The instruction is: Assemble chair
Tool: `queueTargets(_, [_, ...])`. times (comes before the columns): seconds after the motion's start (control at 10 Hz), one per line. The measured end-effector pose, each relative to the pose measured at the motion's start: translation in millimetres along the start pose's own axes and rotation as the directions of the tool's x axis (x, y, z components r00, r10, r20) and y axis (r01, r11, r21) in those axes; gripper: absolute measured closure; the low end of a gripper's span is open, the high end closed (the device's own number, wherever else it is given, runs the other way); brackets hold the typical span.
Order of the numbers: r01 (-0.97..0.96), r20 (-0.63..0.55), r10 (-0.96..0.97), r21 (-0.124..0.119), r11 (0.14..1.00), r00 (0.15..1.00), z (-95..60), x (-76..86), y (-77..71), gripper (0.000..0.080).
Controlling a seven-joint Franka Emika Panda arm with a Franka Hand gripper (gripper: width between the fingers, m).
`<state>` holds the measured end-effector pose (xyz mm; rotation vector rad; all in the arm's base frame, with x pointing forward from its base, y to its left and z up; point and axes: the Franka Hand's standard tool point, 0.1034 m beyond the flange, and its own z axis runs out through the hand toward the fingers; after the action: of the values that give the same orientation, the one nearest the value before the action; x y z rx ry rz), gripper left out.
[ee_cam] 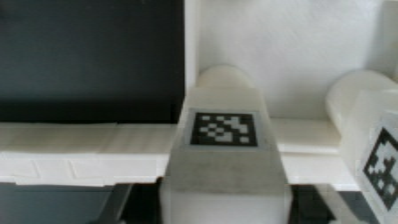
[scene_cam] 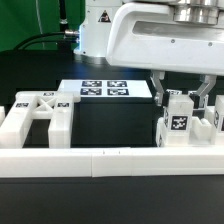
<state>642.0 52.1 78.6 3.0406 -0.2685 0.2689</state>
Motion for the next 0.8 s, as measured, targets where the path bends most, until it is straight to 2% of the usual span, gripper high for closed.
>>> queueTargets(0.2, [-0.186, 0.024, 0.187, -0.016, 0.982, 0.982, 0.6, -4.8, 6.2, 0.0504])
queueTargets(0.3, [-0.271, 0.040, 0.273, -0.033, 0.962, 0.961, -0.1, -7.8, 9.2, 0.0498])
queueTargets(0.4, [-0.294, 0.043, 0.295, -0.041, 0.955, 0.954, -0.5, -8.6, 10.9, 0.0498])
queueTargets(0.5, [-0.295, 0.043, 0.296, -0.043, 0.955, 0.954, -0.4, -8.7, 12.3, 0.0443])
queueTargets(0.6, [-0.293, 0.043, 0.295, -0.042, 0.955, 0.955, -0.4, -8.7, 12.0, 0.0443])
queueTargets(0.7, [-0.266, 0.041, 0.267, -0.036, 0.963, 0.963, -3.7, -7.2, 10.4, 0.0254])
queueTargets(0.8, [-0.225, 0.037, 0.226, -0.026, 0.974, 0.973, -9.2, -5.3, 10.1, 0.0254])
